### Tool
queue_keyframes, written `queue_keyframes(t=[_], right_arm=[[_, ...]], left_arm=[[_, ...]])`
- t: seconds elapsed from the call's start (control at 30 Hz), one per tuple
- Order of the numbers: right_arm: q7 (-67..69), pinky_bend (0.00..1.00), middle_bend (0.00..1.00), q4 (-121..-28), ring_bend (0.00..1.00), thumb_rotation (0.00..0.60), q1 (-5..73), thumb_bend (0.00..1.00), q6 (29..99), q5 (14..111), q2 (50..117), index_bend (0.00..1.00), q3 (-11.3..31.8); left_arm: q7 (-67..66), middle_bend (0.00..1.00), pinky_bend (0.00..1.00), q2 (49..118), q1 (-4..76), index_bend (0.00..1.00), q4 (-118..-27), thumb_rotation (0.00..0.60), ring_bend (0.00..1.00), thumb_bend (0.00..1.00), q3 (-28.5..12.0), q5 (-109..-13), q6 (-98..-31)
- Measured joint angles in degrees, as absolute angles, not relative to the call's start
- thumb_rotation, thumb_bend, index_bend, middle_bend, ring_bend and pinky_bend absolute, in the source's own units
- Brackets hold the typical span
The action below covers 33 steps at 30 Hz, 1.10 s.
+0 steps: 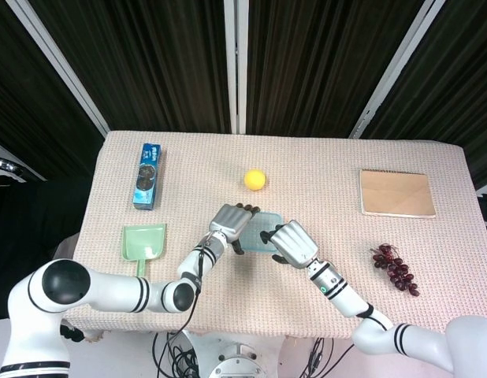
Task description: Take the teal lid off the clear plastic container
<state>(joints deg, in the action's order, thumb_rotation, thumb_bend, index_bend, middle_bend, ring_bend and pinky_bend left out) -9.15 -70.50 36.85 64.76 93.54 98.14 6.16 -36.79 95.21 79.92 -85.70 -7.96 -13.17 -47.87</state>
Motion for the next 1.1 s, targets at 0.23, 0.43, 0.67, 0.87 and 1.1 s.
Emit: queue_keyframes(t=[0.23, 0.43, 0.67, 0.87, 1.1], right_arm=[[-9.44, 0.96, 0.74, -70.62, 0.70, 0.600, 37.32, 0.00, 64.19, 92.81, 98.14, 0.52, 5.72], [-9.80, 0.96, 0.74, -70.76, 0.70, 0.600, 37.62, 0.00, 64.46, 92.22, 97.96, 0.52, 5.91], [-10.85, 0.96, 0.74, -71.80, 0.71, 0.600, 38.06, 0.00, 64.53, 91.72, 97.21, 0.51, 6.23], [-12.31, 0.96, 0.74, -72.97, 0.70, 0.600, 38.39, 0.00, 64.59, 91.28, 96.28, 0.51, 6.45], [-11.00, 0.96, 0.74, -73.32, 0.70, 0.600, 38.55, 0.03, 65.67, 91.71, 95.72, 0.51, 6.35]], left_arm=[[-36.93, 0.35, 0.40, 95.27, 79.63, 0.25, -85.43, 0.600, 0.31, 0.00, -8.12, -13.17, -47.43], [-36.95, 0.35, 0.40, 95.28, 79.43, 0.25, -85.33, 0.600, 0.31, 0.00, -8.18, -13.41, -47.09], [-36.88, 0.35, 0.40, 95.48, 79.19, 0.25, -84.98, 0.600, 0.31, 0.00, -8.08, -14.11, -46.74], [-36.40, 0.35, 0.40, 95.69, 78.83, 0.26, -84.45, 0.600, 0.31, 0.00, -8.17, -14.94, -46.24], [-36.04, 0.35, 0.39, 95.63, 78.49, 0.25, -83.99, 0.600, 0.31, 0.00, -8.02, -15.61, -45.76]])
